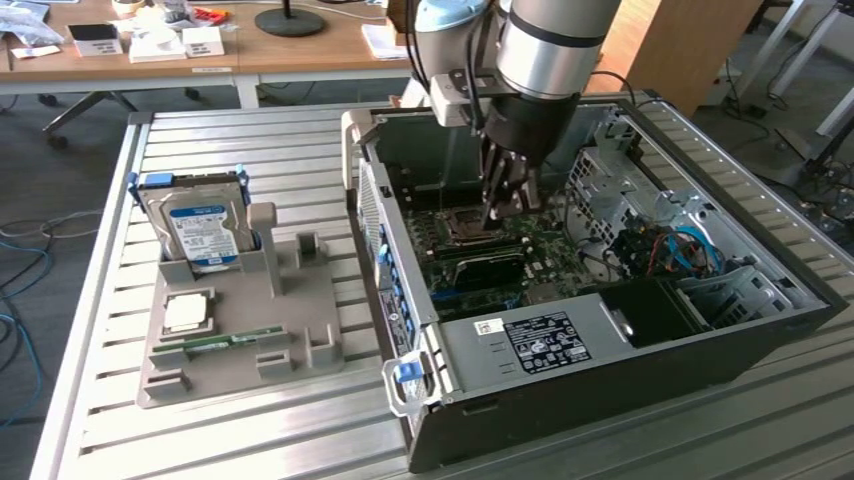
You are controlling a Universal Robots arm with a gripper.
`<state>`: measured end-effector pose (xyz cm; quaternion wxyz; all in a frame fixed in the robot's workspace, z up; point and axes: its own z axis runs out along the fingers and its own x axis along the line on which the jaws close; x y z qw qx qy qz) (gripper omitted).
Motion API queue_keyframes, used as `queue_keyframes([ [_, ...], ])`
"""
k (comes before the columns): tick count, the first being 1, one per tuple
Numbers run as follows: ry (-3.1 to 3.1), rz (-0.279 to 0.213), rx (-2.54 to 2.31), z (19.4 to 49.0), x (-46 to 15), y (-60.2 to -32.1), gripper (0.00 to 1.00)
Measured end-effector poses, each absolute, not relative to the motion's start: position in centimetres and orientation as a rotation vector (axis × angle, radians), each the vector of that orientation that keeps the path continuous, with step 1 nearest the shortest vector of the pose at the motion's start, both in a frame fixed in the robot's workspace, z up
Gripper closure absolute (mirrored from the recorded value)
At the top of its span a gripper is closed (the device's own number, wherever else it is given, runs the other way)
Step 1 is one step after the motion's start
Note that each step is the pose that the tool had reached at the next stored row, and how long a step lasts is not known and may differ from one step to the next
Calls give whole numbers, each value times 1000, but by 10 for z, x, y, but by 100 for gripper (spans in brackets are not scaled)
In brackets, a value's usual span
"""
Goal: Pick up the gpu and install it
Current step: 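Press down on the gpu until it lock into place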
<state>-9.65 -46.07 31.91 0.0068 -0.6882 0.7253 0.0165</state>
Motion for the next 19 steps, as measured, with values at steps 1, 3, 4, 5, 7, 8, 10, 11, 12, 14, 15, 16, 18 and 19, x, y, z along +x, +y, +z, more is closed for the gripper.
queue_keyframes([
  [1, 2269, 52, -2153, 317, -97, -461, 89],
  [3, 2269, 52, -2153, 314, -97, -461, 89],
  [4, 2269, 52, -2153, 312, -97, -461, 89],
  [5, 2269, 52, -2153, 310, -97, -461, 89],
  [7, 2269, 52, -2153, 310, -97, -461, 89],
  [8, 2269, 52, -2153, 310, -97, -461, 89],
  [10, 2269, 52, -2153, 310, -97, -461, 89],
  [11, 2269, 52, -2152, 310, -97, -461, 89],
  [12, 2268, 52, -2152, 309, -97, -461, 89],
  [14, 2268, 52, -2153, 307, -97, -461, 89],
  [15, 2269, 52, -2153, 308, -97, -461, 89],
  [16, 2269, 51, -2153, 308, -97, -461, 89],
  [18, 2269, 52, -2153, 307, -97, -460, 89],
  [19, 2268, 52, -2153, 307, -97, -459, 89],
])
